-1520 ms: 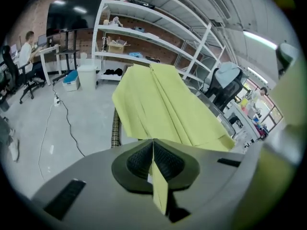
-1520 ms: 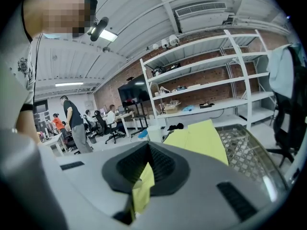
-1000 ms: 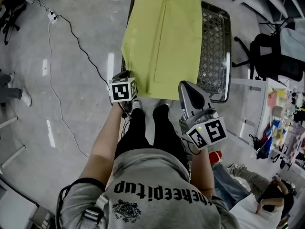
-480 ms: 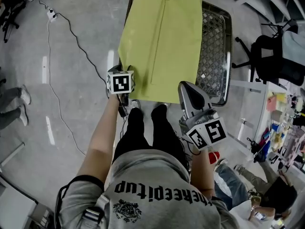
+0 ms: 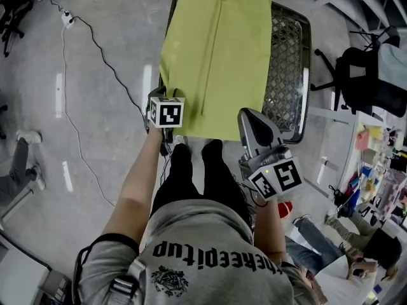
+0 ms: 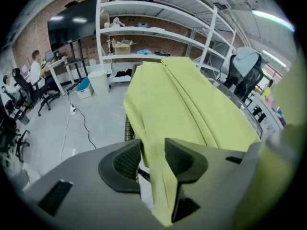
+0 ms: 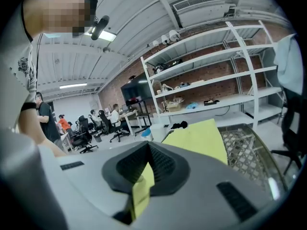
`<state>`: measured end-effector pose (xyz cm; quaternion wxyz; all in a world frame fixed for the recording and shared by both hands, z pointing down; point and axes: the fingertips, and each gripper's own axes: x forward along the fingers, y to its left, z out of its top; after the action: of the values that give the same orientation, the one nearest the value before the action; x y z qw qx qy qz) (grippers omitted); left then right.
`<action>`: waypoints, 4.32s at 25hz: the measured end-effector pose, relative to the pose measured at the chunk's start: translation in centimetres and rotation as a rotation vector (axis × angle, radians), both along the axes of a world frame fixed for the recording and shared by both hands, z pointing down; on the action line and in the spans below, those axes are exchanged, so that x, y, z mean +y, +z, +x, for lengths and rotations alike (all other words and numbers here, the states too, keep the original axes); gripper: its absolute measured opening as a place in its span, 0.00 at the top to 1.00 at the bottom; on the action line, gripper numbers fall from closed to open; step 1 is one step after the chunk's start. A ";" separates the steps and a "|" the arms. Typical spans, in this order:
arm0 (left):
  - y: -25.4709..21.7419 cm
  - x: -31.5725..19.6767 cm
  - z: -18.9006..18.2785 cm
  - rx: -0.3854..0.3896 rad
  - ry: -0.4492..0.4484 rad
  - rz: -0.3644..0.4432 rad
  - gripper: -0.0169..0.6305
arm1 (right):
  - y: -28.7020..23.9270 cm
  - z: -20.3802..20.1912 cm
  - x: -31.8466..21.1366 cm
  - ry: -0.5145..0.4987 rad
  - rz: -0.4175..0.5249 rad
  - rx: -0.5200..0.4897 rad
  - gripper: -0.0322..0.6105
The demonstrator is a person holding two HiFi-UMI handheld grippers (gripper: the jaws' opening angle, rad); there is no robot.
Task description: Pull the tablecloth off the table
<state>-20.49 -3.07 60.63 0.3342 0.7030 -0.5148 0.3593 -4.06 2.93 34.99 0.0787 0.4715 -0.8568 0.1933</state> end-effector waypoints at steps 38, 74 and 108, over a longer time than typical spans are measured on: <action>-4.7 3.0 24.0 -0.197 0.703 0.240 0.94 | -1.3 12.0 0.9 0.044 0.039 -0.023 0.93; -8.8 -0.4 4.7 0.042 -0.137 0.202 0.95 | -2.7 6.1 -3.1 -0.258 0.081 -0.116 0.93; 0.1 -7.2 5.2 0.035 -0.026 -0.086 0.95 | -1.0 3.9 -9.6 -0.052 0.009 -0.059 0.93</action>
<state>-15.34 -10.32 60.73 0.3778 0.6874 -0.5018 0.3645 -0.17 -6.62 33.99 0.0562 0.4436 -0.8715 0.2014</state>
